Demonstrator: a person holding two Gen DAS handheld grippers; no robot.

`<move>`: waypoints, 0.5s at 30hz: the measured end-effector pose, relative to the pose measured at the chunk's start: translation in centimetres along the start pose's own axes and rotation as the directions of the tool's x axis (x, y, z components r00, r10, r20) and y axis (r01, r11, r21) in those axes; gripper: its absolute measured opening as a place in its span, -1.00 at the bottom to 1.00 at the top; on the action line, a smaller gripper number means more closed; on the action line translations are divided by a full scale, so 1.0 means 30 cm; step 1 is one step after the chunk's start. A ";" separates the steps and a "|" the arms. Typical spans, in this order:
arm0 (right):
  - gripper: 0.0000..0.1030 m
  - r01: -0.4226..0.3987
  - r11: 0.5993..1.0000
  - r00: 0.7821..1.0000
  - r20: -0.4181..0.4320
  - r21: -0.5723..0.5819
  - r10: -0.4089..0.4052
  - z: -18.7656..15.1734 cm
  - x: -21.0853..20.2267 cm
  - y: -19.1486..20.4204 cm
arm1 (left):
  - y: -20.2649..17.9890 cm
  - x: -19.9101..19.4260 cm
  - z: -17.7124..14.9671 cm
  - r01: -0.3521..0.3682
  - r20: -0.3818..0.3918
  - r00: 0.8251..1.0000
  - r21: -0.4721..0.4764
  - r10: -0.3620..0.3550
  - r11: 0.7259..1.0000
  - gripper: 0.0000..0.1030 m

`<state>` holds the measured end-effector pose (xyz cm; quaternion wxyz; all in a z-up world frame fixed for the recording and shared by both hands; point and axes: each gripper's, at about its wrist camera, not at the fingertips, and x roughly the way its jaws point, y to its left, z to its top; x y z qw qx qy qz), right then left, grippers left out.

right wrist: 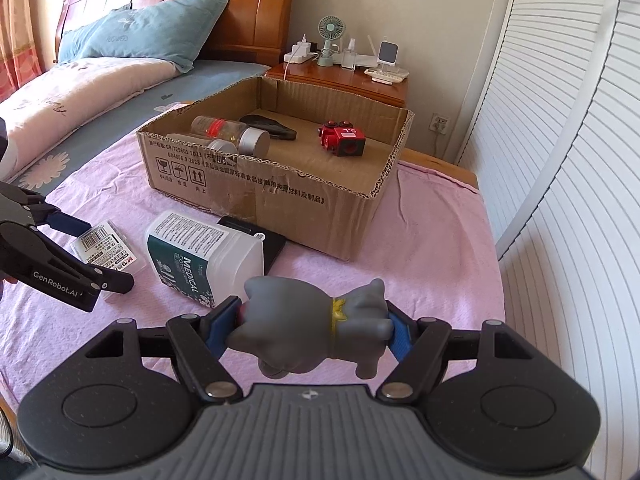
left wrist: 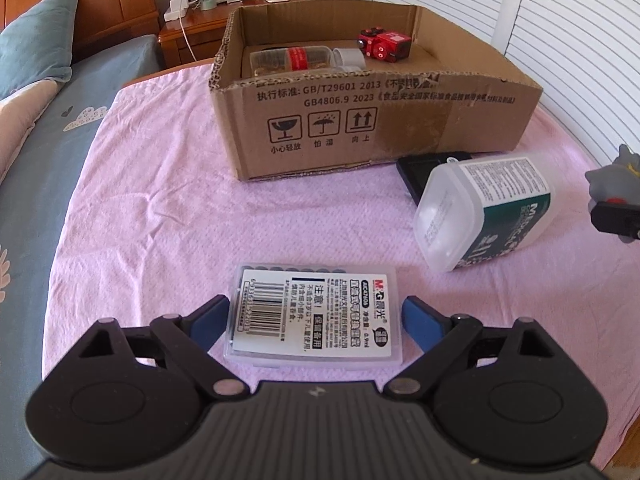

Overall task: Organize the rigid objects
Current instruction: 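Carry the grey elephant into the box and open the right tool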

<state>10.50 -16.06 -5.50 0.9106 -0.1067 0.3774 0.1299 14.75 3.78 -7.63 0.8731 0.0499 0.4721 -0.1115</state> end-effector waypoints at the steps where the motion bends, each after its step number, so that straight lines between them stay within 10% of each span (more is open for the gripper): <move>1: 0.51 -0.001 1.000 1.000 0.001 0.001 0.001 0.001 -0.001 0.000 | -0.002 0.002 0.002 -0.001 0.000 1.000 0.003 0.001 1.000 0.80; 15: 0.51 -0.024 0.999 0.998 0.050 -0.041 0.026 0.102 -0.023 -0.024 | 0.017 -0.084 0.062 0.036 -0.024 0.999 0.081 -0.035 0.996 0.71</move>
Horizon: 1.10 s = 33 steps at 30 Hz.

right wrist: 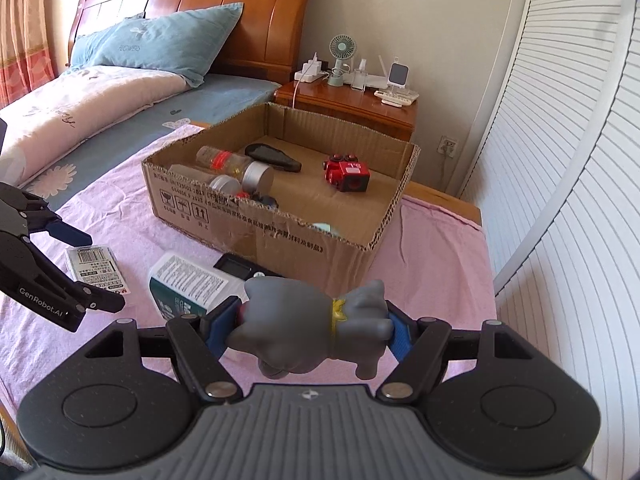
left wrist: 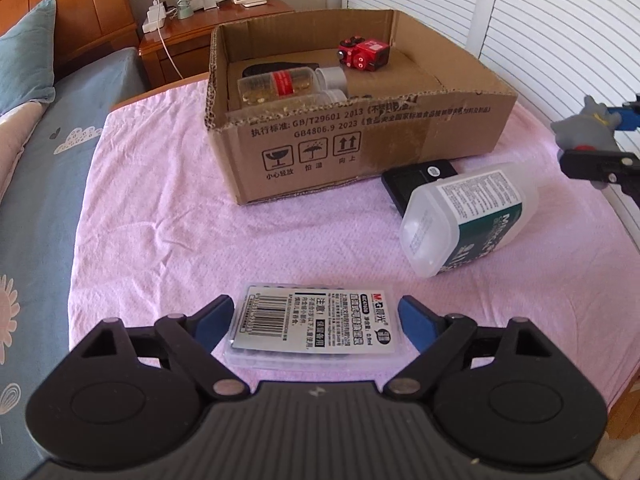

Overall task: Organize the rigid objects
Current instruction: 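Carry the grey elephant into the box and open the right tool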

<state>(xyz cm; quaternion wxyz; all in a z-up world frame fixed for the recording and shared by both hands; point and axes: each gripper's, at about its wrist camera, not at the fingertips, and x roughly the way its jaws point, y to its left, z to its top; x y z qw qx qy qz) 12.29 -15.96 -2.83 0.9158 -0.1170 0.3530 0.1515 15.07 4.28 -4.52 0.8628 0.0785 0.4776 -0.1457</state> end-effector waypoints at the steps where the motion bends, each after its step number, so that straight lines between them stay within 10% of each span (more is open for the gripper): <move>1: 0.51 -0.006 1.000 1.000 0.010 0.001 0.006 0.018 -0.001 -0.008 | 0.002 -0.015 0.010 0.002 0.005 1.000 0.006 -0.002 1.000 0.71; 11: 0.51 -0.010 1.000 0.997 0.082 -0.013 0.011 0.208 0.093 -0.050 | 0.035 -0.098 0.075 0.012 0.051 0.999 0.006 -0.013 1.000 0.71; 23: 0.52 -0.023 0.999 0.999 -0.036 0.044 0.025 0.338 0.403 -0.089 | 0.028 -0.112 0.208 -0.001 0.124 0.992 0.063 -0.007 0.998 0.71; 27: 1.00 -0.030 0.998 0.999 -0.026 0.051 0.031 0.339 0.437 -0.098 | 0.017 -0.103 0.245 -0.005 0.140 0.990 0.079 -0.006 0.997 0.71; 33: 1.00 -0.035 0.992 0.999 0.000 0.121 0.035 0.328 0.335 -0.128 | 0.002 -0.084 0.316 -0.012 0.157 0.988 0.092 -0.002 0.996 0.71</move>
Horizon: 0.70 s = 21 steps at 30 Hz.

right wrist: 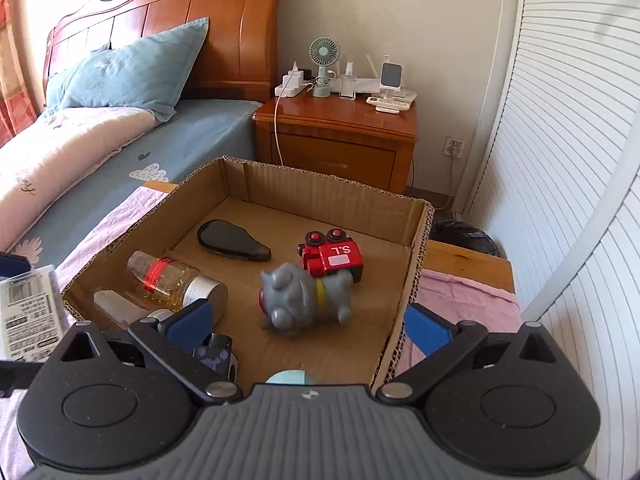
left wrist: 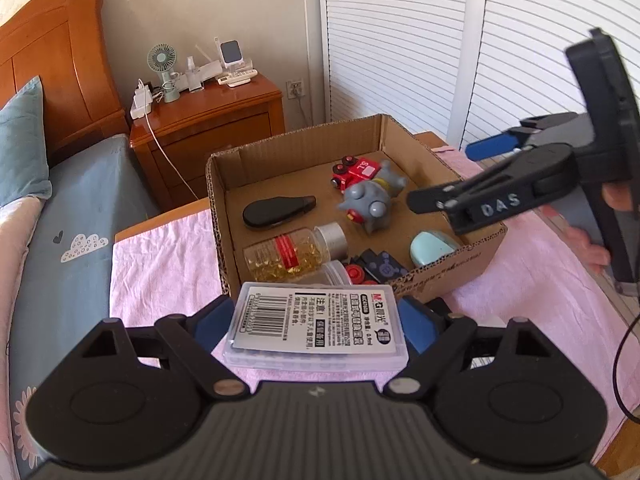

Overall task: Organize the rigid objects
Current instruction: 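Lower the white M&G pack into the box and open the left tool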

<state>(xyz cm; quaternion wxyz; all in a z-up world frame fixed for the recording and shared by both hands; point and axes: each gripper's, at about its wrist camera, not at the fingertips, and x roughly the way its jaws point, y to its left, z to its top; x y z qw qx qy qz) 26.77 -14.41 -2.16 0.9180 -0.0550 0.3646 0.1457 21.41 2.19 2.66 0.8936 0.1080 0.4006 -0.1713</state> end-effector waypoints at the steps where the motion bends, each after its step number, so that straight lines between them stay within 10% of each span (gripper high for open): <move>1: 1.00 -0.002 1.000 1.000 -0.006 0.009 0.002 -0.008 -0.028 -0.004 | -0.002 0.006 0.011 0.000 0.000 1.000 0.000 0.000 1.000 0.71; 21: 1.00 0.054 0.987 0.998 0.006 0.154 -0.056 -0.211 -0.317 -0.055 | 0.073 0.382 0.253 -0.096 -0.111 0.991 -0.142 0.081 0.985 0.73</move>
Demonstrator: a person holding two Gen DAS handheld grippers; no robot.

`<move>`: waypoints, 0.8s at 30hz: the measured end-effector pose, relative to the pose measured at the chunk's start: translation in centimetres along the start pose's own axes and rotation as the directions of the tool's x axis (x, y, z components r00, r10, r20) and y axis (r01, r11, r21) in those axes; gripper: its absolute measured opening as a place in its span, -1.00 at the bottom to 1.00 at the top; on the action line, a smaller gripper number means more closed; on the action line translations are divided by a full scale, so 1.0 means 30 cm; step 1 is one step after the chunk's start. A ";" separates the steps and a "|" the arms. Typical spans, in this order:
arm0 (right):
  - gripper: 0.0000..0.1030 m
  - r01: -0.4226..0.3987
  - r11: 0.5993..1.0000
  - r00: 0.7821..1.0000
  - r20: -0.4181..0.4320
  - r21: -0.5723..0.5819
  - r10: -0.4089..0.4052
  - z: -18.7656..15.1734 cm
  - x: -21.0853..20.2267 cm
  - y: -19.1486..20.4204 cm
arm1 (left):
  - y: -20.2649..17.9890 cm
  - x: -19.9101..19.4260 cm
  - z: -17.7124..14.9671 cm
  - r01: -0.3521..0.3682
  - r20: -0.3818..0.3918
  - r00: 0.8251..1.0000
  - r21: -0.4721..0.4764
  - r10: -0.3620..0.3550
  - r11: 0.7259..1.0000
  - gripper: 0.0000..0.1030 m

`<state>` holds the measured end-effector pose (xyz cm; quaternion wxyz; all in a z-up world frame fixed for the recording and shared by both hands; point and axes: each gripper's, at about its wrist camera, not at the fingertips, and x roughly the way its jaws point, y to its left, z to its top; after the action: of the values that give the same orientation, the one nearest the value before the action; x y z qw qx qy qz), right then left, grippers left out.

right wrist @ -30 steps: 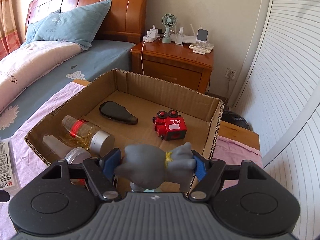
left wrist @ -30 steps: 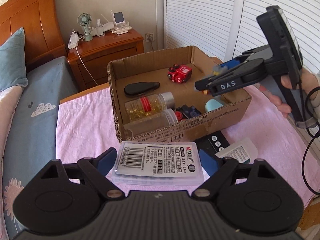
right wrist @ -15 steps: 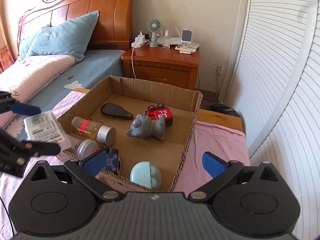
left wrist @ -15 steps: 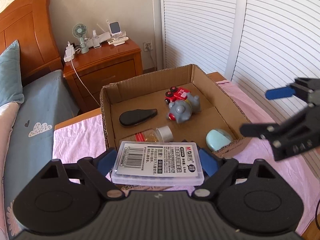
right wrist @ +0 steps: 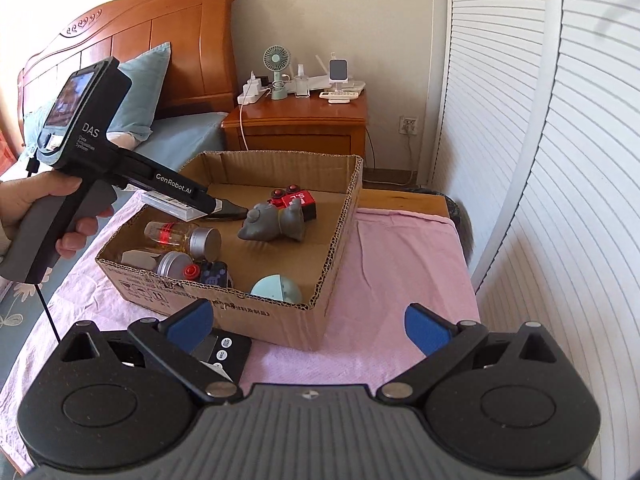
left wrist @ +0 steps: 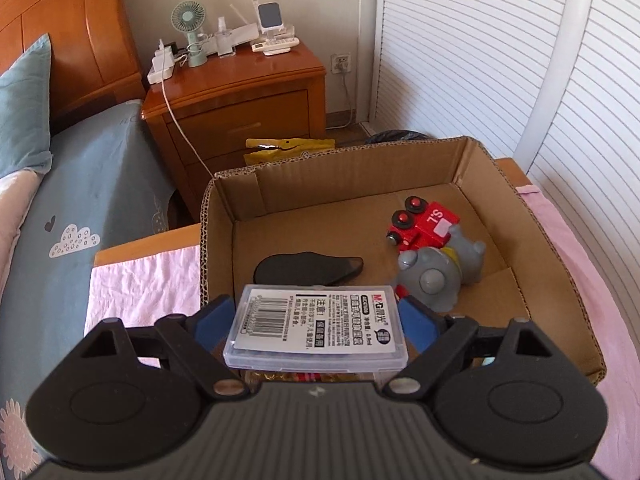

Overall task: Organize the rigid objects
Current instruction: 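Lower the white M&G pack into the box and open the left tool, then move the right tool to the white plastic bottle beside the timer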

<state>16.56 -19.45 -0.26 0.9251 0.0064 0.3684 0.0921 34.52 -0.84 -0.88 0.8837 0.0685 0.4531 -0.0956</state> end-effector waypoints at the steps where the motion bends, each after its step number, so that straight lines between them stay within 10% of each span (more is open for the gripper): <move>1: 1.00 -0.001 1.000 1.000 -0.002 0.004 0.001 -0.002 -0.001 -0.003 | 0.006 -0.003 -0.002 -0.009 0.000 1.000 -0.015 0.009 1.000 0.73; 24: 1.00 -0.007 0.997 0.999 -0.049 0.079 0.011 -0.108 -0.034 0.057 | -0.036 -0.476 -0.289 -0.024 0.091 0.996 -0.003 0.024 1.000 0.93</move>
<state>13.35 -18.13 -1.79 0.9143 0.0423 0.3944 0.0818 19.30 1.45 5.69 0.9046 0.0689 0.4113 -0.0876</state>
